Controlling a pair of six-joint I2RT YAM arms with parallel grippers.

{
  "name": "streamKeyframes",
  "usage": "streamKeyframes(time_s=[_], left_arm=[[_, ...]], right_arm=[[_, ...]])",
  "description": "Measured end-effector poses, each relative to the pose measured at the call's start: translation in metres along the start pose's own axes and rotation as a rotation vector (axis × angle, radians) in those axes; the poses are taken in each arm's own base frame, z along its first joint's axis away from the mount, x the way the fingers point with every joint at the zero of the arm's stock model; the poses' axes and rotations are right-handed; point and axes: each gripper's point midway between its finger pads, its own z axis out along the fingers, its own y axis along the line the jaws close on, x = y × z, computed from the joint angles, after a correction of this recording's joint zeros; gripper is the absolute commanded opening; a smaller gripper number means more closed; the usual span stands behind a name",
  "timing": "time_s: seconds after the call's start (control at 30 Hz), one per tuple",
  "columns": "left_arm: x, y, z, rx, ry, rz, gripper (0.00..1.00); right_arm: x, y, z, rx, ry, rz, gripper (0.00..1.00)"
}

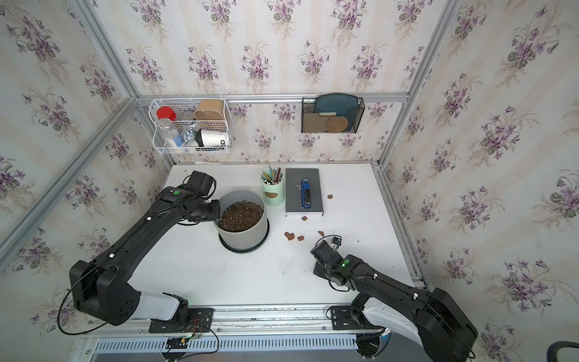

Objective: Scrub the dried mud off the ceramic pot
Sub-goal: Place the brush at the center of the board, then reset both arms

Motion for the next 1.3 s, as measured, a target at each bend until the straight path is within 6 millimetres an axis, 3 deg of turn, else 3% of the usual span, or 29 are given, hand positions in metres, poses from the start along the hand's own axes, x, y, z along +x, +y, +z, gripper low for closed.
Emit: streamKeyframes(time_s=[0.17,0.37,0.5,0.63,0.73,0.83,0.93,1.07,1.2,1.3], left_arm=[[0.003,-0.004,-0.015,0.048,-0.031,-0.002,0.22],[0.007,-0.007,-0.026,0.091,-0.060,-0.012,0.21],[0.001,-0.007,-0.048,0.126,-0.157,-0.028,0.28],[-0.013,0.001,-0.081,0.132,-0.326,-0.045,0.38],[-0.029,0.008,-0.103,0.113,-0.455,-0.063,0.45],[-0.045,0.020,-0.112,0.054,-0.570,-0.064,0.49],[-0.058,0.032,-0.100,-0.049,-0.640,-0.015,0.62],[-0.077,0.058,-0.060,-0.243,-0.663,0.022,0.66],[-0.087,0.107,-0.014,-0.401,-0.654,-0.027,0.67],[-0.071,0.143,0.030,-0.484,-0.614,-0.054,0.68]], right_arm=[[0.001,-0.005,-0.005,0.028,0.010,-0.005,0.37],[-0.017,0.006,-0.023,0.030,-0.034,-0.007,0.41],[-0.048,0.030,-0.054,-0.015,-0.130,-0.016,0.64],[-0.087,0.049,-0.102,-0.111,-0.304,-0.004,0.73],[-0.113,0.052,-0.139,-0.191,-0.480,0.012,0.98],[-0.132,0.049,-0.161,-0.250,-0.645,0.012,0.96],[-0.137,0.040,-0.158,-0.275,-0.767,0.012,1.00],[-0.148,0.012,-0.135,-0.152,-0.929,-0.021,1.00],[-0.186,-0.051,-0.112,0.163,-0.972,0.102,1.00],[-0.197,-0.104,-0.088,0.348,-0.926,0.212,1.00]])
